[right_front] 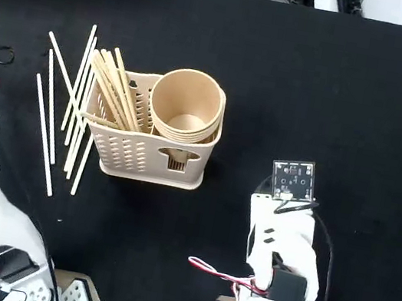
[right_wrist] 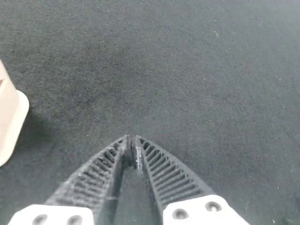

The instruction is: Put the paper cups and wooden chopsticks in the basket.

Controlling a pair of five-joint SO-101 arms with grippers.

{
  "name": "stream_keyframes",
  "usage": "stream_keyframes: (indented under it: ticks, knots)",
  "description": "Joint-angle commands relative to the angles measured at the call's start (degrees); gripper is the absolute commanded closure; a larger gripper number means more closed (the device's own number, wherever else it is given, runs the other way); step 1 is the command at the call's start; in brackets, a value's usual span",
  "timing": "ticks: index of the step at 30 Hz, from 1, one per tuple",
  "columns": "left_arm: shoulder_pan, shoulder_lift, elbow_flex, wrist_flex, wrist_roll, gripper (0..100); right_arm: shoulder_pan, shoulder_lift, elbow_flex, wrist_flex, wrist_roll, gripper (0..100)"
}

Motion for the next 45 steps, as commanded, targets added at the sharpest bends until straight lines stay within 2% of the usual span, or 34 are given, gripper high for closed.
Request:
stream_keyframes:
  ticks: [1, 10, 18, 24, 28, 33, 45]
  knots:
    - [-0.2, 9.5, -13.0, -0.1, -0.2, 81, 0.9, -0.2, 0.0, -0.7, 0.1, 97.2]
    - [-1.2, 35.2, -37.9, 0.5, 0.0, 81, 0.9, -0.2, 0.0, -0.7, 0.1, 97.2]
    - [0.5, 50.2, -60.7, 16.3, -0.1, 82, 0.9, -0.2, 0.0, -0.7, 0.1, 97.2]
    - [0.3, 58.9, -74.1, 22.7, -0.2, 96, 0.9, -0.2, 0.0, -0.7, 0.1, 97.2]
    - [0.4, 64.2, -79.8, 23.3, -0.2, 97, 0.9, -0.2, 0.0, -0.7, 0.1, 97.2]
    - [1.5, 63.6, -83.0, 29.0, -0.1, 97, 0.9, -0.2, 0.0, -0.7, 0.1, 97.2]
    - [7.0, 49.7, -83.1, 38.9, 0.0, 97, 0.9, -0.2, 0.0, -0.7, 0.1, 97.2]
